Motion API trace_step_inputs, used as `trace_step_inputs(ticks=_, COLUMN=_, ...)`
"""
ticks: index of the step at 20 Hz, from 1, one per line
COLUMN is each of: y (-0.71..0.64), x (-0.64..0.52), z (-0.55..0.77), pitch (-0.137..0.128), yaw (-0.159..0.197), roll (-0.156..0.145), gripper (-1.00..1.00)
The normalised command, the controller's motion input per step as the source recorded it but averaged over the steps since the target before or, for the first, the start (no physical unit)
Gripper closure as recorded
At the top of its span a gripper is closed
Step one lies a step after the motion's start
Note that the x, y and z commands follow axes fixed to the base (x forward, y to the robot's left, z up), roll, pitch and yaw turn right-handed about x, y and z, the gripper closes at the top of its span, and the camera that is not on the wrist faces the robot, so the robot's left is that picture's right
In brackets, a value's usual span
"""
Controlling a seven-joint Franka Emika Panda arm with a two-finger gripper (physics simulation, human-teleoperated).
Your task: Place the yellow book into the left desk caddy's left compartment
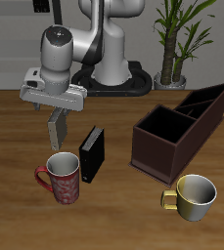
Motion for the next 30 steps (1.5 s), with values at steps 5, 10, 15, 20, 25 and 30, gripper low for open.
trace_step_inputs(ticks=5, y=0.02, x=0.1, z=-0.37, pitch=0.059, yaw=-0.014, roll=0.003, gripper=-1.0)
trace_step_inputs(ticks=10, y=-0.01, x=0.01, z=-0.19, pitch=0.033, yaw=-0.058, roll=-0.011, gripper=1.0)
trace_step_inputs(ticks=15, y=-0.01, x=-0.09, z=0.0, pitch=-0.005, yaw=-0.021, roll=0.01, gripper=1.0)
trace_step_inputs(ticks=20, y=0.0, x=-0.12, z=0.14, pitch=-0.017, yaw=-0.038, roll=-0.019, gripper=1.0)
trace_step_inputs(ticks=25, y=0.16, x=-0.15, z=0.27, pitch=-0.001, yaw=-0.049, roll=-0.038, gripper=1.0)
trace_step_inputs(ticks=30, y=0.28, x=-0.13, z=0.35, pitch=0.004, yaw=-0.032, roll=-0.017, gripper=1.0)
